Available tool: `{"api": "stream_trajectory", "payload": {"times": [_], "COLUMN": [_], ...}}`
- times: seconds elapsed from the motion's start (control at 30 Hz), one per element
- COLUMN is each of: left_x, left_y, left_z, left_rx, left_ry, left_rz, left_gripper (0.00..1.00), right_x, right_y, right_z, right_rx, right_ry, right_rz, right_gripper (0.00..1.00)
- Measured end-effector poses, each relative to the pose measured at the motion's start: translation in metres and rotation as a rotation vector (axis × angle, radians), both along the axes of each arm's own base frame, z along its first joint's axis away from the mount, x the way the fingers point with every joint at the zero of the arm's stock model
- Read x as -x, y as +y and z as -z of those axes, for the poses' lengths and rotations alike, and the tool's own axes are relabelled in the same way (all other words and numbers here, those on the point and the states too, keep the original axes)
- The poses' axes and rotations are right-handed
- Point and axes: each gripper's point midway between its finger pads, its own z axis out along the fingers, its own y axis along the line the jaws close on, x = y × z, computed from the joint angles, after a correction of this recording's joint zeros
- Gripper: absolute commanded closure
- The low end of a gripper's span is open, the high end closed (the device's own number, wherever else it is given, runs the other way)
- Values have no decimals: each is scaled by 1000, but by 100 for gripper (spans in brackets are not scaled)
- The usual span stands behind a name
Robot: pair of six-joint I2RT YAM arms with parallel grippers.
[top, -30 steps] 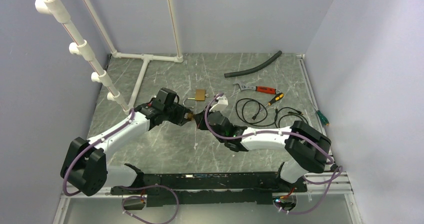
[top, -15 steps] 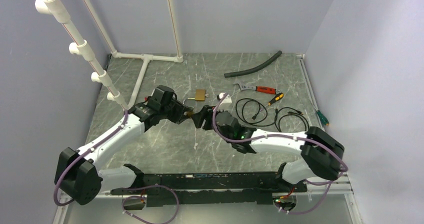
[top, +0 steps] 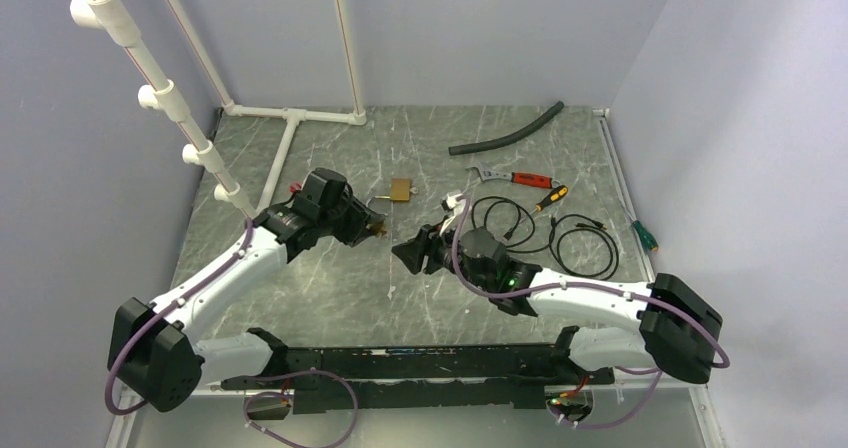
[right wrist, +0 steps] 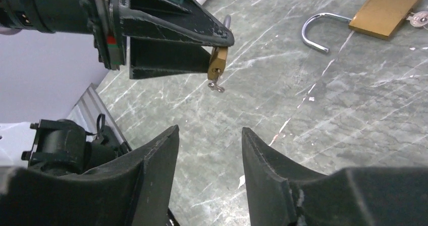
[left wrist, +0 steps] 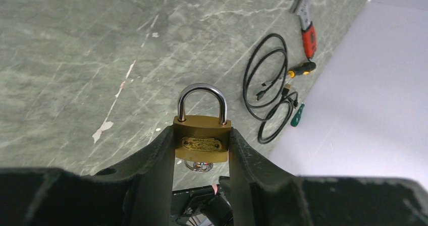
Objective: Unlock with the key
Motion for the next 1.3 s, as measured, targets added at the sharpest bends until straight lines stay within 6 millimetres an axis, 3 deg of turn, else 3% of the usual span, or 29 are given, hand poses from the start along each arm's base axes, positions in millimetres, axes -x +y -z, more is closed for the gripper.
{"api": "stream_trajectory", "payload": {"times": [0.1,0.33,0.57,0.8,1.3], "left_x": [-3,-1,3,7,14], "left_y": [-4,-9,-12,-17,-21], "left_z": [-9,-25,-21,-16,-31], "left_rx": [12,30,40,64,114], "left_ry": [-50,-143,-156,-154,-204], "left_rz": [35,106,146,173,203], "left_gripper": [100,100,100,100,100], "right_x": [-1,1,10,3,-4], "right_y": [-2,-5,1,9,13], "right_z": [2,-2,-5,-6,-10], "right_rx": [-8,-69,-84,-86,-93], "right_ry": [21,44,50,67,72], "right_rz": [-50,-135,-200,-205,-205], "right_gripper": [59,61,62,64,66]}}
